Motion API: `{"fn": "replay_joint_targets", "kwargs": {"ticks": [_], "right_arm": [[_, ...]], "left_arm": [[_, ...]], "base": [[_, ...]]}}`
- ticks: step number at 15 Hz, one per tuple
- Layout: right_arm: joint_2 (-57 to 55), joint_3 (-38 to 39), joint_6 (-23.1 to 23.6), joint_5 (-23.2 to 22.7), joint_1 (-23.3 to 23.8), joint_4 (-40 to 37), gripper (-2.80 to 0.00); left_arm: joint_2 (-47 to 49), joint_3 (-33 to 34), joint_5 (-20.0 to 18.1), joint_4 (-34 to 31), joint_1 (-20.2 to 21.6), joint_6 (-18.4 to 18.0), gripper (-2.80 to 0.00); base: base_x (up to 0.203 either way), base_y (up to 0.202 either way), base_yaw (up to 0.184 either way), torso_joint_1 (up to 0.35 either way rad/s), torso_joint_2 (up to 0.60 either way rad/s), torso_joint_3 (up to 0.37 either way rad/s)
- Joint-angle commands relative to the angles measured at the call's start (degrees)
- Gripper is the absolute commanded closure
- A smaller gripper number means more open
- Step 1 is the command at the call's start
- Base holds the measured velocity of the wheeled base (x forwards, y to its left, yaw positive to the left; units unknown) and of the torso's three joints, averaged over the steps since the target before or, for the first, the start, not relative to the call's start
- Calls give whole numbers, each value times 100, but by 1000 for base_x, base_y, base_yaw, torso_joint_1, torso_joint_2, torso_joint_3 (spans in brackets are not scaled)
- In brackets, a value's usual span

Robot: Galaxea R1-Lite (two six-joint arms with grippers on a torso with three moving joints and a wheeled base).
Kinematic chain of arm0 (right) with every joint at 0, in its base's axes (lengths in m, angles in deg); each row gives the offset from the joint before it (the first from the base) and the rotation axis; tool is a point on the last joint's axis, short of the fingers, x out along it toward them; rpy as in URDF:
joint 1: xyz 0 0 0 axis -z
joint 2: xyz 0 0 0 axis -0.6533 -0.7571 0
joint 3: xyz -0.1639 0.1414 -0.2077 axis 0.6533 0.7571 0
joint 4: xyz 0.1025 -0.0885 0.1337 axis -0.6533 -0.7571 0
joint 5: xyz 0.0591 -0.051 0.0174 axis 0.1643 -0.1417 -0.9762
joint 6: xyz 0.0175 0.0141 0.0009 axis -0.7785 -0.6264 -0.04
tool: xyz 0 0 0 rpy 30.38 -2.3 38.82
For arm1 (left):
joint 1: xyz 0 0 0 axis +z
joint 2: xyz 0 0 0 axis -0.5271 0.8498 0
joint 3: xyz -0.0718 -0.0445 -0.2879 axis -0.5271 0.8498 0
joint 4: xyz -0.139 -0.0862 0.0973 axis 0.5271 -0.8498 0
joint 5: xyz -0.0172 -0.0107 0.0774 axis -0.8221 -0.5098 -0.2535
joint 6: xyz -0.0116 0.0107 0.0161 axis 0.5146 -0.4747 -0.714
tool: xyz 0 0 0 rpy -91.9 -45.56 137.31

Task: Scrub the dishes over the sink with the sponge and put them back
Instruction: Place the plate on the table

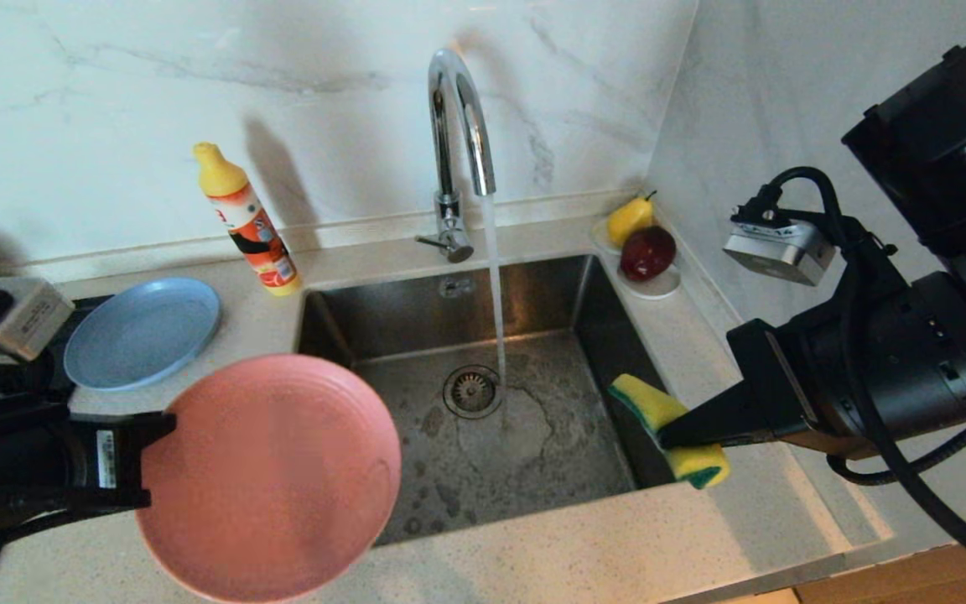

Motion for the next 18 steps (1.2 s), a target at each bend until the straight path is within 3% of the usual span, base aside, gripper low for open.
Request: {"fn": "replay_joint_targets", "kwargs": {"ticks": [1,5,10,15,18], "right_arm": [[-10,8,-18,-9,-1,-17,0],[-64,34,0,-10,24,-17,0],[-116,175,8,-24,78,20,0],[-204,202,8,-15,87,196,0],[-247,219,8,-15,87,227,0]], "left_arm": [[171,-393,-122,-855,153,580,0],[669,-861,-589,-974,1054,960,0],[1095,-1180,-1794,-991,2584,1008,0],[1019,-1031,-2294,-1187,3674,906,0],[1191,-872,-2379,-1165,4197,910,0]], "base": [[0,0,0,0,0,0],[0,0,0,0,0,0],[0,0,0,0,0,0],[0,0,0,0,0,0],[0,0,0,0,0,0]]}}
